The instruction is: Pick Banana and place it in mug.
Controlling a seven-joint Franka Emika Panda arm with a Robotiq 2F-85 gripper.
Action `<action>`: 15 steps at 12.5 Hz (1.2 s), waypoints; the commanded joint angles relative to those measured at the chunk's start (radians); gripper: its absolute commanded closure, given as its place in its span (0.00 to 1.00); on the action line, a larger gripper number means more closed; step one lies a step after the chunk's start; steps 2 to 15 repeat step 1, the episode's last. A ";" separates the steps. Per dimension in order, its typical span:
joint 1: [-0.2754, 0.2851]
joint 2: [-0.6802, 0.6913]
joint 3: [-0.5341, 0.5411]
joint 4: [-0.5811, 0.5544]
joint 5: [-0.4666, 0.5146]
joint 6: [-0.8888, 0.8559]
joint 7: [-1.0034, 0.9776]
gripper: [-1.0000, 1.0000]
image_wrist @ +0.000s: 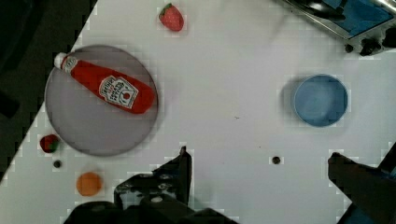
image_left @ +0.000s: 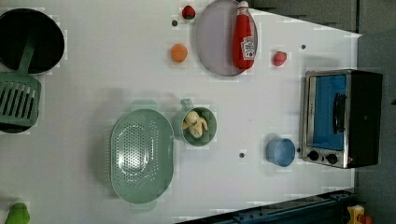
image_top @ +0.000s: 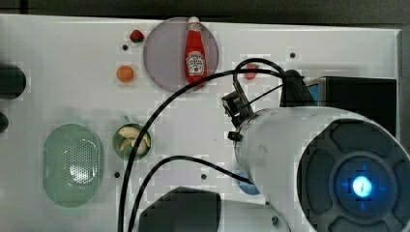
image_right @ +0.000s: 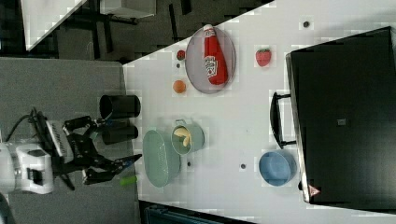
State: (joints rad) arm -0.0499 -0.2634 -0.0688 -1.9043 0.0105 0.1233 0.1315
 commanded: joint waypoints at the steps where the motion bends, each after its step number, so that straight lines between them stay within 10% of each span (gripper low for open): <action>1: 0.025 0.040 0.017 -0.002 -0.030 -0.039 -0.092 0.00; 15: 0.025 0.040 0.017 -0.002 -0.030 -0.039 -0.092 0.00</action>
